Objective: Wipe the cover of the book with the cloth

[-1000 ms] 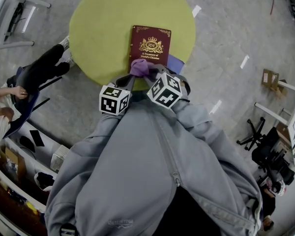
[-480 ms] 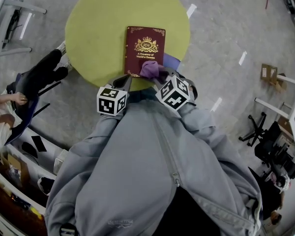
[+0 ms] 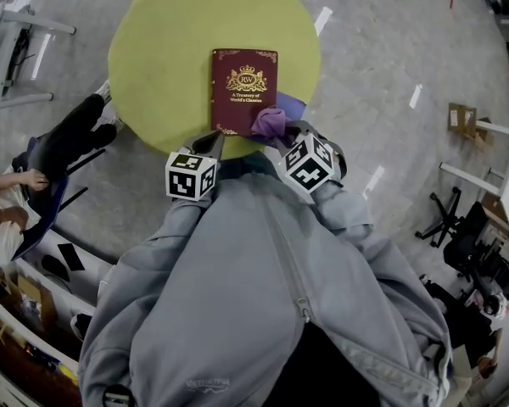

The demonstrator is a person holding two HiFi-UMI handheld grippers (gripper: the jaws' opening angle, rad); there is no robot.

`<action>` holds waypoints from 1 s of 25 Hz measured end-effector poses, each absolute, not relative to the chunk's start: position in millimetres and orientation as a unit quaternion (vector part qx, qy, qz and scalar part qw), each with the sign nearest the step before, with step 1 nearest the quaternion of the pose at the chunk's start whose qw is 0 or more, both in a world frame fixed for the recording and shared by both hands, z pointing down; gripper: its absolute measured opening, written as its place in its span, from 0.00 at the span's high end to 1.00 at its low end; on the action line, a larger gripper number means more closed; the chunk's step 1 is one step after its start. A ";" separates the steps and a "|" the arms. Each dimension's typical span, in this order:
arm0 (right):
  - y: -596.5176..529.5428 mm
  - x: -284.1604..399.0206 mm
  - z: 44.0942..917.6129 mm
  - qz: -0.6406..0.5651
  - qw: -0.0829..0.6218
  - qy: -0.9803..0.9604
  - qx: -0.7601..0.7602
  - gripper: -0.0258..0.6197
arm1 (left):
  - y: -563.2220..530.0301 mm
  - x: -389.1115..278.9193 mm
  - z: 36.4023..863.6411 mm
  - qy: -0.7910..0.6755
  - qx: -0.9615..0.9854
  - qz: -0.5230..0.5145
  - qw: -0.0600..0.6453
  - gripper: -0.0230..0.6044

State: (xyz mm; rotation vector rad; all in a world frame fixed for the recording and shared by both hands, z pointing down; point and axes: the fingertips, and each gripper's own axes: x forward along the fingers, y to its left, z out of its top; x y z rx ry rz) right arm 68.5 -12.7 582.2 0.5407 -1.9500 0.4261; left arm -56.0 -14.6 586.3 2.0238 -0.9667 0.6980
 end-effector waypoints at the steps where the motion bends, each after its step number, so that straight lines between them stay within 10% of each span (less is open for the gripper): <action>1: -12.0 71.7 582.9 0.178 0.514 -0.808 0.227 0.85 | -14.3 -56.0 586.2 -0.379 0.795 0.275 0.386 0.93; 25: -43.8 123.7 518.7 0.135 0.468 -0.796 0.360 0.85 | -33.2 -49.5 542.6 -0.393 0.815 0.250 0.345 0.93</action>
